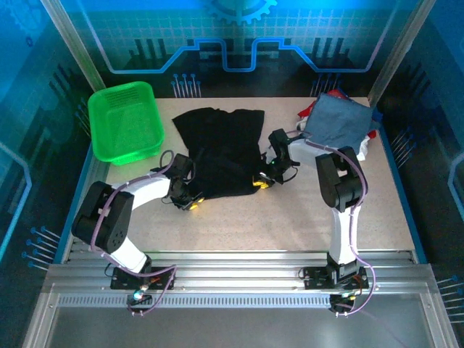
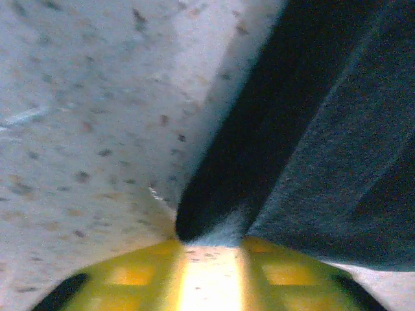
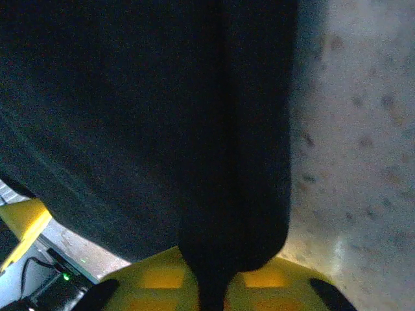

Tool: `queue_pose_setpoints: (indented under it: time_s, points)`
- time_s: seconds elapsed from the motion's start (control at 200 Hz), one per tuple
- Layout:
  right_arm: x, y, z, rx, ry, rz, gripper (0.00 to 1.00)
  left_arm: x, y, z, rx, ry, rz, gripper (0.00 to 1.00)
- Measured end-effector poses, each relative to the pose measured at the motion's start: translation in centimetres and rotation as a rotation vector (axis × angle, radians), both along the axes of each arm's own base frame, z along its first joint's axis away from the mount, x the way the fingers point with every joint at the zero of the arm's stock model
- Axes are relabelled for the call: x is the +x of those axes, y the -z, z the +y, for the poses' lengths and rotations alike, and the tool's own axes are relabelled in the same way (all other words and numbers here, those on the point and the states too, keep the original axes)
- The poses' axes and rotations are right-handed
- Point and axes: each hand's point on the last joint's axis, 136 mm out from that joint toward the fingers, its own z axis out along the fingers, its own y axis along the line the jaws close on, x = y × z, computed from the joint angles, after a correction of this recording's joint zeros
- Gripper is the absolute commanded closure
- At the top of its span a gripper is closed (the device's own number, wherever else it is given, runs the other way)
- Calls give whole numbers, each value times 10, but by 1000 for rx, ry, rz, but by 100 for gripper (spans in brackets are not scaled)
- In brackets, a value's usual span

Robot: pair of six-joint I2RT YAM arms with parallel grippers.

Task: Fold and stack the t-shirts

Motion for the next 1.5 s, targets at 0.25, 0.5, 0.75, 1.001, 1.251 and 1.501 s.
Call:
queue_pose_setpoints:
  time_s: [0.25, 0.5, 0.75, 1.001, 1.251, 1.501]
  points:
    - [4, -4, 1, -2, -3, -16, 100, 16, -4, 10, 79, 9, -48, 100]
    - [-22, -36, -7, 16, -12, -57, 100, 5, -45, 23, 88, -8, -212, 100]
    - [-86, -69, -11, 28, -53, -67, 100, -47, -97, 9, 26, 55, -329, 100]
    - [-133, -71, -9, 29, -84, -29, 100, -94, -86, -15, -51, 111, -265, 55]
    - [-135, -62, -10, 14, -78, -3, 100, -113, -47, -26, 24, 166, -100, 38]
    - [-136, -60, -11, 14, -78, -3, 100, -109, -21, -31, 70, 159, -36, 41]
